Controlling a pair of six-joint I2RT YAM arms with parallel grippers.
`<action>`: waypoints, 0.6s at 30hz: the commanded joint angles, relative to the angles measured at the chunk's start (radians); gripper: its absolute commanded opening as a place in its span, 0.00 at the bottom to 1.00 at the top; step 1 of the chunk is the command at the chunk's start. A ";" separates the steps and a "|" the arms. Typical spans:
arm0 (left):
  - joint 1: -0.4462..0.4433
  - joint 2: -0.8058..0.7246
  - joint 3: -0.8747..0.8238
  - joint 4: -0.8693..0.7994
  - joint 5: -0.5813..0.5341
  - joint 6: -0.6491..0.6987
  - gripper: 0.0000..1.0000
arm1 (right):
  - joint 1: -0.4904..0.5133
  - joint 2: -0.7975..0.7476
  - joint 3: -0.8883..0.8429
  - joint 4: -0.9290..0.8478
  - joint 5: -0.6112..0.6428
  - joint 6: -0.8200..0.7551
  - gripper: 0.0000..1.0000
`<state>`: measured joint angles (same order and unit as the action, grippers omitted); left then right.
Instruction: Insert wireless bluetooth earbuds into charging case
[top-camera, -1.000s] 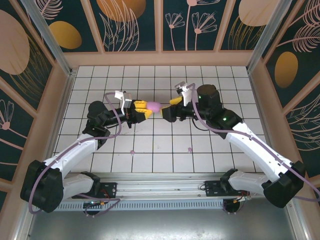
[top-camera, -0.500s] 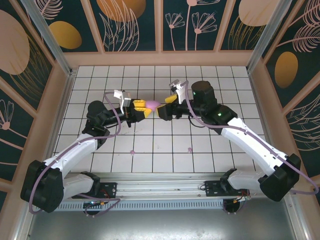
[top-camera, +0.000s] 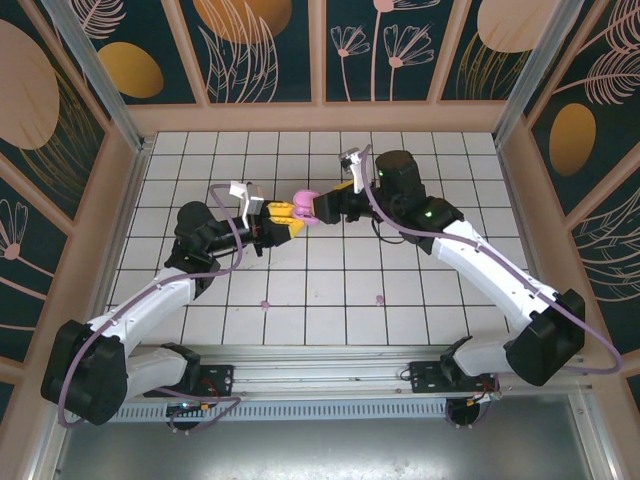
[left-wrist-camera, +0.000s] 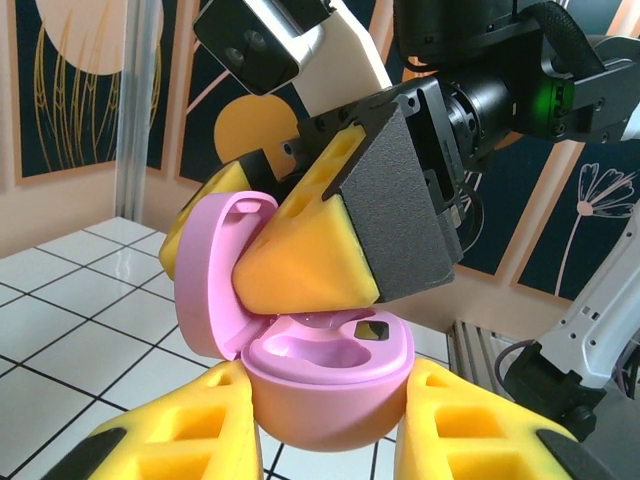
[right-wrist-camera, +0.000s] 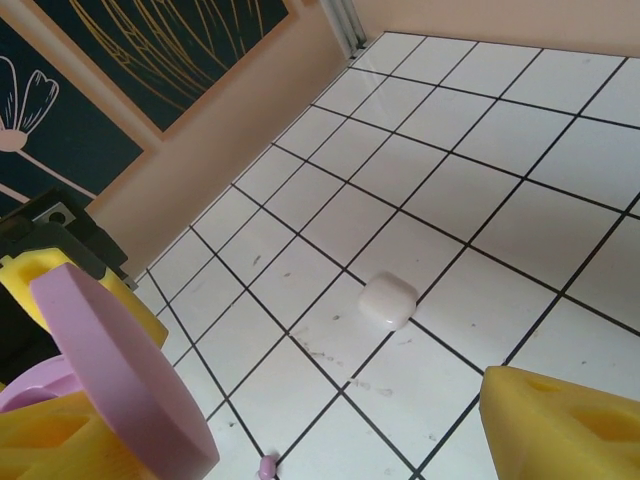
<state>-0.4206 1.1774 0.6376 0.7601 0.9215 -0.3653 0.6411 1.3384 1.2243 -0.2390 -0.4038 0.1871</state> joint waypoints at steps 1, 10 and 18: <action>-0.007 -0.012 -0.003 0.030 0.018 0.017 0.10 | -0.017 0.011 0.035 -0.023 0.012 0.035 0.79; -0.005 0.015 0.008 0.006 -0.007 0.034 0.11 | -0.018 -0.020 0.020 -0.043 -0.049 0.041 0.79; 0.003 0.028 0.014 0.005 -0.019 0.036 0.11 | -0.015 -0.027 0.032 -0.061 -0.085 0.048 0.79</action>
<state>-0.4213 1.1965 0.6376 0.7536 0.9047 -0.3485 0.6338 1.3380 1.2297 -0.2913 -0.4679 0.2199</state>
